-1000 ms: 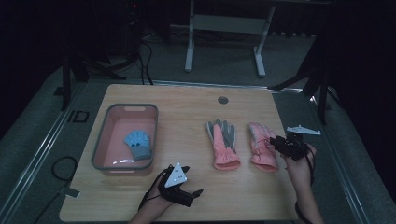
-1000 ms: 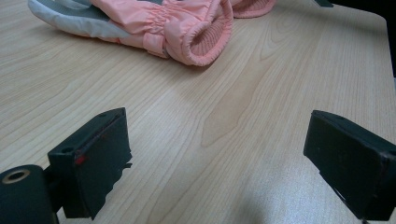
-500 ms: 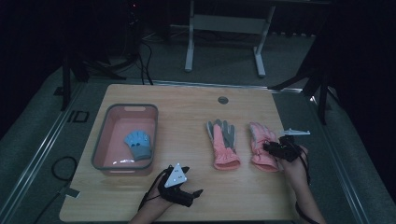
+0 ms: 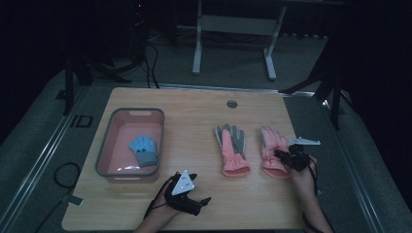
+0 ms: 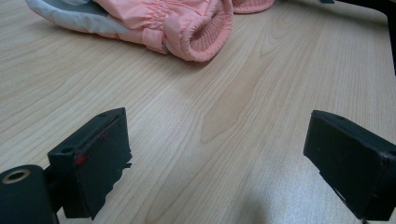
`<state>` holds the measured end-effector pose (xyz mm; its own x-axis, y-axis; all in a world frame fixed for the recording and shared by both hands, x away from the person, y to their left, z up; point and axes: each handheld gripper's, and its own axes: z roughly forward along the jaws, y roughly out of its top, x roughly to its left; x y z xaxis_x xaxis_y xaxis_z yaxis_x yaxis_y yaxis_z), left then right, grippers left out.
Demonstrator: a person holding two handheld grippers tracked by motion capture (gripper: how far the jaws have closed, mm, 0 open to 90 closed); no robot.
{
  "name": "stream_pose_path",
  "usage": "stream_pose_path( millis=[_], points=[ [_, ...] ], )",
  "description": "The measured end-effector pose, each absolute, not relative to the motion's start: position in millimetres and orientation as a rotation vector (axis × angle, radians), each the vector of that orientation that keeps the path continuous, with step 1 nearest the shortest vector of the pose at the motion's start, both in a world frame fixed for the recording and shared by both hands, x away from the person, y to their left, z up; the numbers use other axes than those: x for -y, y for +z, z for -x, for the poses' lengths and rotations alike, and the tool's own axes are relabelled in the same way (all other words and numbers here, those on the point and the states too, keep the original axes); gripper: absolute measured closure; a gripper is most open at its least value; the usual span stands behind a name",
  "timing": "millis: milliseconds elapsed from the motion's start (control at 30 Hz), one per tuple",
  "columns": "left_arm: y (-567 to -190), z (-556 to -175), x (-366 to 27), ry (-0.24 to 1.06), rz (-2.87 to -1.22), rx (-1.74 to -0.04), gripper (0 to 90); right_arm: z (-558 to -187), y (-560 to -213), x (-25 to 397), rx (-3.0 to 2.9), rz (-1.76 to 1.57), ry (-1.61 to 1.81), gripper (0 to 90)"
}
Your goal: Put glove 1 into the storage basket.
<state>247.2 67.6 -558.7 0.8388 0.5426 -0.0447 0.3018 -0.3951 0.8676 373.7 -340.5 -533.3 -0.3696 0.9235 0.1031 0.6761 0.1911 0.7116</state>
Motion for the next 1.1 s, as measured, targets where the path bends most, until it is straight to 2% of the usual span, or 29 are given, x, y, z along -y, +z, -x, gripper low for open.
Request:
stream_pose_path(
  millis=[300,600,867,1100],
  points=[
    [-558.8,-247.5,-68.2,0.298,-2.005,-0.629,7.3,-366.2,-509.6,335.2,-2.064,-1.522,0.975,89.7],
    [-558.8,-247.9,-68.5,0.302,-2.005,-0.629,7.3,-358.4,-460.3,321.7,-1.993,-1.484,0.990,89.7],
    [-558.8,-247.9,-68.4,0.301,-2.007,-0.629,7.3,-353.1,-418.8,293.1,-1.984,-1.408,1.049,89.7],
    [-558.8,-247.7,-67.9,0.306,-2.012,-0.624,7.3,-353.1,-411.3,264.3,-2.012,-1.361,1.064,89.7]
  ],
)
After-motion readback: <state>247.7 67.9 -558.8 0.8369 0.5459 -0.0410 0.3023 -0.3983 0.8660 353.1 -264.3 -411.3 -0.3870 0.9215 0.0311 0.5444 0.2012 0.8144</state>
